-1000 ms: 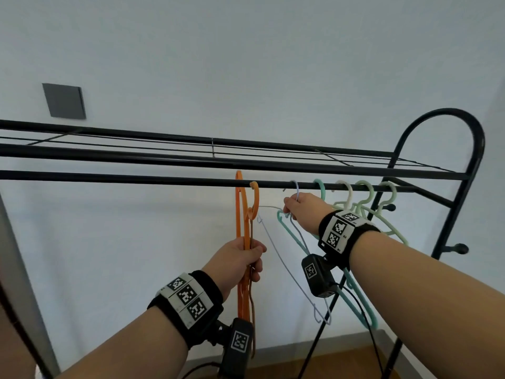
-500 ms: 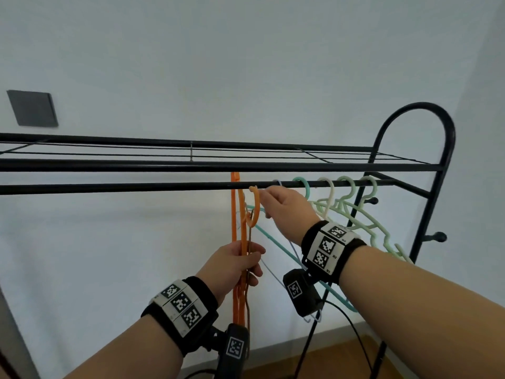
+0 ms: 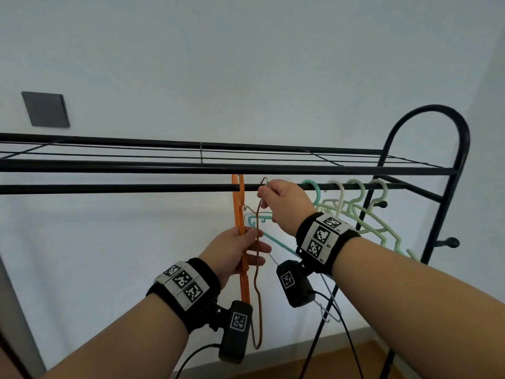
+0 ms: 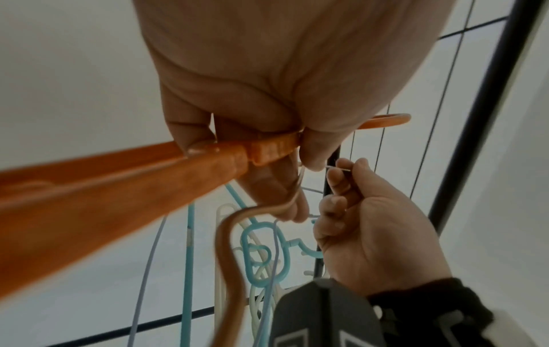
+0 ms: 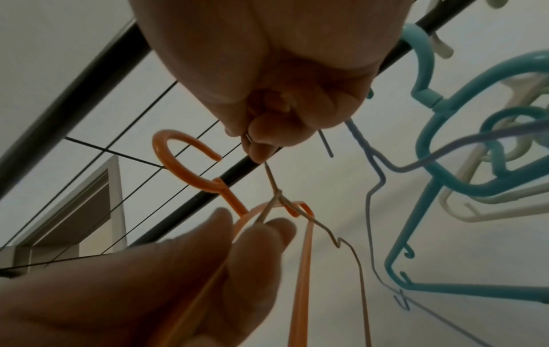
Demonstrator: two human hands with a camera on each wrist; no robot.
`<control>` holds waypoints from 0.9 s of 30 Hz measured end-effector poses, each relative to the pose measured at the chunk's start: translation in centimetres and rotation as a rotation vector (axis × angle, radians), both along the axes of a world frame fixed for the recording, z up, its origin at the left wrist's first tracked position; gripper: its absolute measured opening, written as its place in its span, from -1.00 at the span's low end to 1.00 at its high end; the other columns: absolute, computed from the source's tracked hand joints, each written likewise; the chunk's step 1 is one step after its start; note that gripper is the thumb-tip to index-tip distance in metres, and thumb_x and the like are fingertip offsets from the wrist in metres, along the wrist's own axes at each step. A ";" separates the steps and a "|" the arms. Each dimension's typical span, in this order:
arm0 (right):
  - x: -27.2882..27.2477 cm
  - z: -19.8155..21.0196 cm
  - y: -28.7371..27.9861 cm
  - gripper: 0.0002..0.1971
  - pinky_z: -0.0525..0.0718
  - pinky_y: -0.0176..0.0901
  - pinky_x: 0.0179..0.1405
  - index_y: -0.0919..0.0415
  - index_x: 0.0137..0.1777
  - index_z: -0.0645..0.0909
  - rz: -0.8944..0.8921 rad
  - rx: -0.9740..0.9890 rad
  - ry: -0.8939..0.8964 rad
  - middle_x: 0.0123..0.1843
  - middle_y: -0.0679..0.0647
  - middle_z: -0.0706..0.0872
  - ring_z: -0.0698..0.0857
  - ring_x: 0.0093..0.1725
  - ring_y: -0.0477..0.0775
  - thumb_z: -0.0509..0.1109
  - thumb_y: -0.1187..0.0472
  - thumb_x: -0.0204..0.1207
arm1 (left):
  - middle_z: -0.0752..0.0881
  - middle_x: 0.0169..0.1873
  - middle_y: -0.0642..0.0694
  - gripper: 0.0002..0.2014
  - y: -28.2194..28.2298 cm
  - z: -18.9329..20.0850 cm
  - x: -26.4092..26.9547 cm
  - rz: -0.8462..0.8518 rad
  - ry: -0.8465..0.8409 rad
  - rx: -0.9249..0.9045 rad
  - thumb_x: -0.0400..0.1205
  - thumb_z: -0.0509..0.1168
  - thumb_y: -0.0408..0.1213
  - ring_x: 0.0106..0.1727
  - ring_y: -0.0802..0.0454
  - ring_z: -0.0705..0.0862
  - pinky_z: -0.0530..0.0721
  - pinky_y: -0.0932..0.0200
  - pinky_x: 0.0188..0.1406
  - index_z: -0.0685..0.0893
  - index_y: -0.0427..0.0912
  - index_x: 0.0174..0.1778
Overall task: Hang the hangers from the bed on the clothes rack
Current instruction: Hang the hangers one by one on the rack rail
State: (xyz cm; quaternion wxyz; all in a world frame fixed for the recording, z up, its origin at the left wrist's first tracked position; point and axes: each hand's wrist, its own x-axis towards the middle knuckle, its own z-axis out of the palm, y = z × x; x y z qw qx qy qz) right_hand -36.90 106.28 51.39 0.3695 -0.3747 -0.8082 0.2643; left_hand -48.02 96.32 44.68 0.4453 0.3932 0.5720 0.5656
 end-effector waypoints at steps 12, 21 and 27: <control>0.2 -0.7 0.9 -0.71 0.78 0.03 -0.11 0.12 -0.02 0.72 -0.015 -0.032 -0.072 -0.08 0.06 0.84 0.68 -0.34 -0.01 0.23 0.01 0.75 | 0.91 -0.04 -0.20 -0.67 0.2 -0.8 -0.9 0.018 -0.120 -0.110 0.76 0.28 -0.05 -0.14 -0.07 0.85 0.74 0.05 -0.11 0.71 -0.22 0.25; 3.0 -0.5 0.7 -0.77 0.63 -0.11 -0.39 0.08 -0.10 0.69 -0.038 -0.070 0.118 -0.17 0.11 0.85 0.56 -0.46 -0.07 0.28 0.00 0.63 | 0.66 0.19 -0.10 -0.45 -2.9 0.0 -2.2 0.258 0.314 -0.018 0.65 0.39 0.07 0.17 -0.05 0.71 0.74 0.02 0.03 0.44 -0.05 0.49; 5.7 0.3 0.8 -0.82 0.70 -0.06 -0.33 -0.03 -0.14 0.67 -0.040 0.097 0.041 -0.19 0.00 0.80 0.66 -0.37 -0.03 0.27 0.01 0.61 | 0.47 0.49 0.02 -0.49 -4.3 4.2 -1.7 0.355 0.677 0.128 0.67 0.40 0.00 0.44 0.05 0.50 0.54 0.06 0.35 0.48 0.04 0.53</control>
